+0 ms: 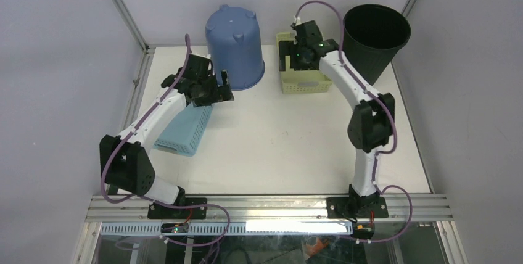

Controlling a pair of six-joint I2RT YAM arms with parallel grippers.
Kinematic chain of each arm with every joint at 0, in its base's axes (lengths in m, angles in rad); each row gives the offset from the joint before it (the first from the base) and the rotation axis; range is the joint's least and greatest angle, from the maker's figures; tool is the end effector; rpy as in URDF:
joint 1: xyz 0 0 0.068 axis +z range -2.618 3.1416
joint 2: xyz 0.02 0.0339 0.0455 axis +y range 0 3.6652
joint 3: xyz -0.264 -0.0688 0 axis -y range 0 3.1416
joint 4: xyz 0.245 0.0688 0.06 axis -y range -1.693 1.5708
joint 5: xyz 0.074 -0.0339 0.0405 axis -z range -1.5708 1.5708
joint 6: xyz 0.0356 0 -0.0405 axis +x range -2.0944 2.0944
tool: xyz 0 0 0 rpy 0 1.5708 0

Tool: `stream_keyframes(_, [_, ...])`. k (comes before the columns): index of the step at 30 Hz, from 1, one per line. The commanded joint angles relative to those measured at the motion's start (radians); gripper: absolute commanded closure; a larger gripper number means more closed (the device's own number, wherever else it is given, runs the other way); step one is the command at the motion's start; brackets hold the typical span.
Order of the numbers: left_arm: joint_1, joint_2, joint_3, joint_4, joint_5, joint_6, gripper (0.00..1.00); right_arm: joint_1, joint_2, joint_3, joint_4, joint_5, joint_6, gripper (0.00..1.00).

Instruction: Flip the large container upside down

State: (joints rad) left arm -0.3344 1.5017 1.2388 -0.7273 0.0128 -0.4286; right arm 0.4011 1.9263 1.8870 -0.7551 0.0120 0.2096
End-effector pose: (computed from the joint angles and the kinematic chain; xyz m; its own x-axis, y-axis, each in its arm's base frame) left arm 0.2965 -0.1035 0.2795 -0.8575 -0.1420 -0.4945 -0.0237 0.9710 -0.2377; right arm 0.4014 0.1698 0.3331 -0.7221 -0.0802 -0.6872 -0.2376 0.9616 0.1374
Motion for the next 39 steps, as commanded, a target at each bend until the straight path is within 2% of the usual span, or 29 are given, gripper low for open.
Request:
stream_keyframes(1, [0.000, -0.112, 0.087, -0.071, 0.036, 0.018, 0.01, 0.018, 0.121, 0.046, 0.087, 0.046, -0.022, 0.08])
stream_keyframes(7, [0.006, -0.173, 0.083, -0.089, 0.031, -0.010, 0.01, 0.025, 0.340, 0.254, 0.066, 0.000, 0.008, 0.34])
stream_keyframes(10, [0.006, -0.197, 0.070, -0.082, 0.044, -0.027, 0.01, 0.034, 0.436, 0.382, 0.032, 0.002, 0.016, 0.52])
stream_keyframes(14, [0.006, -0.218, 0.048, -0.073, 0.048, -0.035, 0.01, 0.042, 0.478, 0.406, 0.017, 0.021, 0.028, 0.95])
stream_keyframes(15, [0.005, -0.222, 0.045, -0.073, 0.050, -0.035, 0.01, 0.042, 0.469, 0.389, 0.017, 0.021, 0.034, 1.00])
stream_keyframes(18, [0.005, -0.231, 0.035, -0.074, 0.051, -0.034, 0.01, 0.042, 0.384, 0.298, 0.038, -0.027, 0.056, 1.00])
stream_keyframes(20, [0.006, -0.234, 0.039, -0.075, 0.048, -0.027, 0.01, 0.043, 0.265, 0.201, 0.071, -0.089, 0.078, 1.00])
stream_keyframes(26, [0.008, -0.231, 0.075, -0.067, 0.017, -0.034, 0.01, 0.041, -0.093, -0.129, 0.205, -0.382, 0.212, 1.00])
stream_keyframes(27, [0.009, -0.229, 0.075, -0.060, 0.018, -0.041, 0.01, 0.043, -0.151, -0.194, 0.225, -0.422, 0.295, 1.00])
stream_keyframes(30, [0.011, -0.229, 0.070, -0.035, 0.025, -0.064, 0.01, 0.045, -0.325, -0.392, 0.282, -0.479, 0.393, 1.00])
stream_keyframes(34, [0.016, -0.240, 0.080, -0.007, 0.029, -0.075, 0.01, 0.048, -0.570, -0.689, 0.450, -0.580, 0.533, 1.00])
stream_keyframes(39, [0.039, -0.246, 0.125, -0.014, 0.014, -0.058, 0.01, 0.113, -0.717, -0.863, 0.584, -0.643, 0.683, 1.00])
